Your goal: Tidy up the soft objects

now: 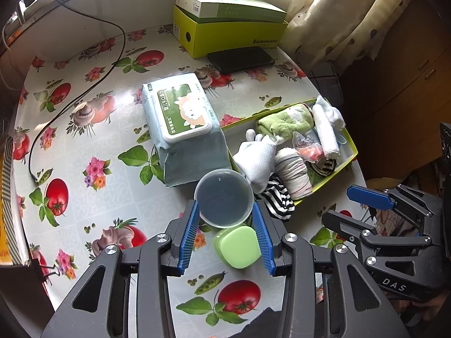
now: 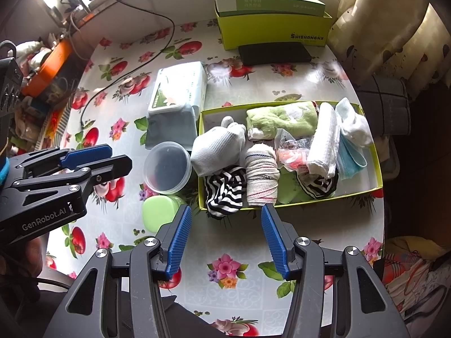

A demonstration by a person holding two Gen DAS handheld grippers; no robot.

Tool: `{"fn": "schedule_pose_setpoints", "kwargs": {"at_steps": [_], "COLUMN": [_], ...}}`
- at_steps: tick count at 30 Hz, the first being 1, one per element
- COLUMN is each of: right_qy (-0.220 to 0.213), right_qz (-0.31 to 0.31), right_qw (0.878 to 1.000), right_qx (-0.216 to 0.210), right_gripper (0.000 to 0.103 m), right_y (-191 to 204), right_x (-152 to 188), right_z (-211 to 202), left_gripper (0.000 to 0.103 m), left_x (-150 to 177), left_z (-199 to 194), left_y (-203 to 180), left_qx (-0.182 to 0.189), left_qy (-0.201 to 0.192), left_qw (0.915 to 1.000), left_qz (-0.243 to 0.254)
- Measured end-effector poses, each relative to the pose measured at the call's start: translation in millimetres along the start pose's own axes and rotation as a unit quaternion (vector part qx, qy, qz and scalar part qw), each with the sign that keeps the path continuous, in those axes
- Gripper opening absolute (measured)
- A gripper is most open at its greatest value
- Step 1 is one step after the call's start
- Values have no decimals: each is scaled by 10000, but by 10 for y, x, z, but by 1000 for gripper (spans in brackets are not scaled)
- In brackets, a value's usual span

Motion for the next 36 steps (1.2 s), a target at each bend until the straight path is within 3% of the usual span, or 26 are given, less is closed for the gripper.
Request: {"fn": "schedule_pose_setpoints", "kwargs": {"at_steps": [36], "right_qy": [15], "right_qz": [16], "right_qw": [10000], "right_qx": [-8], "right_gripper": [52], "right_y": [5], "right_x": [9], "right_z": [16], "left_gripper": [41], "left_x": [20], "left_z": [38], "left_y": [-7], "left_qx": [-62], "left_qy": [54], "left_qw": [10000], "left_qz": [3]}}
Point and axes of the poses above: each gripper's, at about its wrist camera, not at the fingertips, and z roughly the way its jaws point, y to its left, x to its underside, the point moved 3 cm from there along z, roughly the way its jaws point, and after that the axes turned 11 degrees about -z, right-handed, at the moved point
